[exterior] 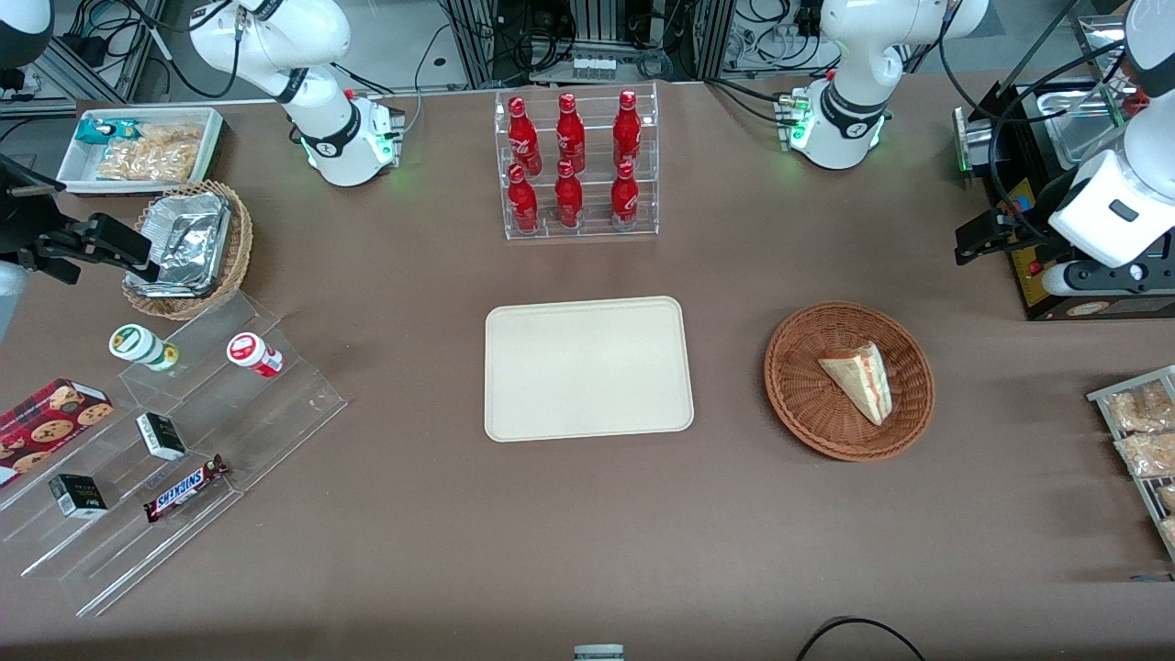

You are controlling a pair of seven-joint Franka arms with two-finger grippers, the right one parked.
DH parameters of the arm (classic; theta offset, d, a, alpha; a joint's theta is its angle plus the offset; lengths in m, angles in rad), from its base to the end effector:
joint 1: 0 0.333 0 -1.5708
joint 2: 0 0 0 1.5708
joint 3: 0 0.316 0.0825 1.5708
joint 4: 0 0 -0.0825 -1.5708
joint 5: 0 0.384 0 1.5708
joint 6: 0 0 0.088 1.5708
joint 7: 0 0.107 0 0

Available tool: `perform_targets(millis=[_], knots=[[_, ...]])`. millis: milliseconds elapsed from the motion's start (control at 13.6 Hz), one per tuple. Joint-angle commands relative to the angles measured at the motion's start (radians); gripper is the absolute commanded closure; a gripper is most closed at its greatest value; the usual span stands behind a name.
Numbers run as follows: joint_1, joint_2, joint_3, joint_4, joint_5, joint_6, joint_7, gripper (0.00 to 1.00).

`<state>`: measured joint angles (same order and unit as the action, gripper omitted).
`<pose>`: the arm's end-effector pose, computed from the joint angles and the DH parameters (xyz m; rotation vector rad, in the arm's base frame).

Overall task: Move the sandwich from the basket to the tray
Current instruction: 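Lower the open left gripper over the wrapped sandwich in the basket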

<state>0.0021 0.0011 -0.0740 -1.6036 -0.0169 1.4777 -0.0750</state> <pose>0.5416 -0.0409 0.6011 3.1276 0.0041 -0.2003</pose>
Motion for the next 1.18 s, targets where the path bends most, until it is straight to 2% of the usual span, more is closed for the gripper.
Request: perform_targets(millis=[0, 221, 515, 1103], knots=[[-0.010, -0.001, 0.003, -0.016, 0.006, 0.012, 0.014, 0.00], [-0.010, -0.001, 0.002, -0.059, 0.006, 0.018, 0.014, 0.00], [-0.010, -0.001, 0.002, -0.186, 0.006, 0.123, 0.009, 0.00], [-0.010, -0.010, 0.002, -0.513, 0.008, 0.521, 0.009, 0.00]])
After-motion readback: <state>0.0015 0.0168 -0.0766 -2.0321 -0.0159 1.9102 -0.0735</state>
